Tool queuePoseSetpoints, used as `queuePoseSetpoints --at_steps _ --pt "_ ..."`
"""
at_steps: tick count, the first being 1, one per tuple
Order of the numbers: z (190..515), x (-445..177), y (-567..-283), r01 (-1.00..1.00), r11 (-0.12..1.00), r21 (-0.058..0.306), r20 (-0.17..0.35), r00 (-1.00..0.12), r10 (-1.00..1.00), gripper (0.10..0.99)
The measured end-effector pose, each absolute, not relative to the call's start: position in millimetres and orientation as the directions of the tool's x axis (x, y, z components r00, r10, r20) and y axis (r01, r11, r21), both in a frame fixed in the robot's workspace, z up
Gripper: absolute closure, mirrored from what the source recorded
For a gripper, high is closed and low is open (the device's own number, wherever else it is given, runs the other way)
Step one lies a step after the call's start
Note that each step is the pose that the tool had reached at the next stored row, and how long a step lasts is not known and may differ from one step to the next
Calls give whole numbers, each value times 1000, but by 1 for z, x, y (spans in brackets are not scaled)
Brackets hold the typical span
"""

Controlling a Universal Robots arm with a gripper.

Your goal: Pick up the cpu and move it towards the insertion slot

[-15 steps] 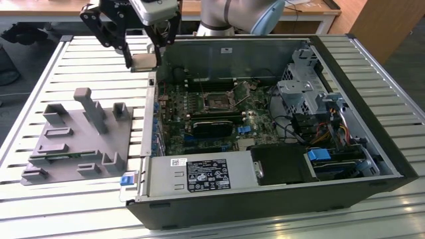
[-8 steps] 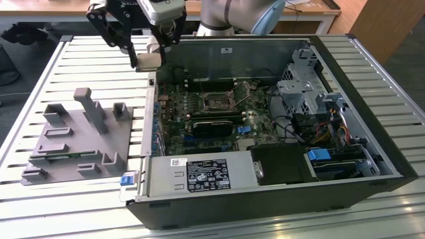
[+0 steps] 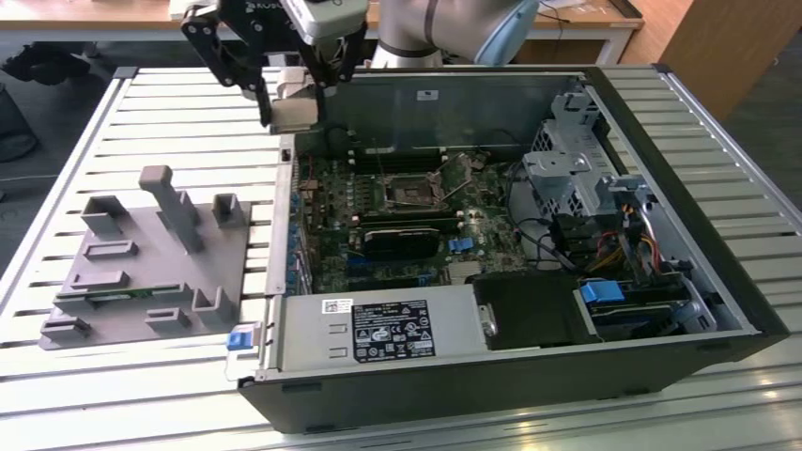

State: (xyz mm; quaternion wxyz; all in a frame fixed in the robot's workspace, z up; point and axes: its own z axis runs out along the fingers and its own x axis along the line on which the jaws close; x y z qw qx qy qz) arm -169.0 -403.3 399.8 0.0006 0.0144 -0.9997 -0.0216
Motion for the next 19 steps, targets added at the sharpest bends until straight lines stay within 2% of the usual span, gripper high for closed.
queuePoseSetpoints --at_steps 19 --pt "398 -140 -382 -29 999 43 1 -1000 -29 545"
